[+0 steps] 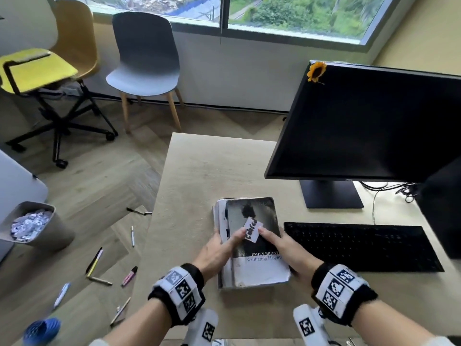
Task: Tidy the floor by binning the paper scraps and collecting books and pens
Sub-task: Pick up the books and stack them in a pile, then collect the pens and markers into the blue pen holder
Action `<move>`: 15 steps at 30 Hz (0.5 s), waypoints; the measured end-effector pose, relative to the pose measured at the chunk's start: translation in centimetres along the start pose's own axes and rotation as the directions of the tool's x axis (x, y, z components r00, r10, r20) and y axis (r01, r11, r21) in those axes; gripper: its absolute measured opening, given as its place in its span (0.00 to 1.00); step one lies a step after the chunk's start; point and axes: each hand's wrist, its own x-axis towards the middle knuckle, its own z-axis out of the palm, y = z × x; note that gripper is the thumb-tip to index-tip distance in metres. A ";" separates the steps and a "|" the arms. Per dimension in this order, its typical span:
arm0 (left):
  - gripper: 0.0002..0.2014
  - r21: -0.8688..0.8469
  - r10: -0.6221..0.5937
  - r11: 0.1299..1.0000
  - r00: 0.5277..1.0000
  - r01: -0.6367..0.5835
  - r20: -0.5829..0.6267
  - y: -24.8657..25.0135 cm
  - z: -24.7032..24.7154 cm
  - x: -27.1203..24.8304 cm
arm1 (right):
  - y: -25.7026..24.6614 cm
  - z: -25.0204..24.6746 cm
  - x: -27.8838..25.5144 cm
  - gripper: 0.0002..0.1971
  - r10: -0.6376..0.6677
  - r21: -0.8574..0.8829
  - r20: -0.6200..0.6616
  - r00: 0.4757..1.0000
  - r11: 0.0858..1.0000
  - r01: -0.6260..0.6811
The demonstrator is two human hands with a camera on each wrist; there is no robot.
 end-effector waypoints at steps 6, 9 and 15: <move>0.51 0.000 0.000 1.000 0.999 0.000 -0.044 -3.7 1.4 4.8 | -0.1 -0.8 -0.2 0.26 -0.024 0.024 -0.064 0.998 0.999 0.025; 0.53 -0.002 0.003 1.000 1.000 -0.003 -0.027 -2.5 2.0 5.2 | -0.9 -1.5 -0.2 0.26 -0.033 0.015 -0.085 0.996 0.999 0.035; 0.61 0.183 0.028 0.983 0.999 -0.020 -0.040 1.4 2.3 3.9 | -1.3 -2.6 0.0 0.25 -0.073 -0.161 -0.104 0.992 0.985 0.055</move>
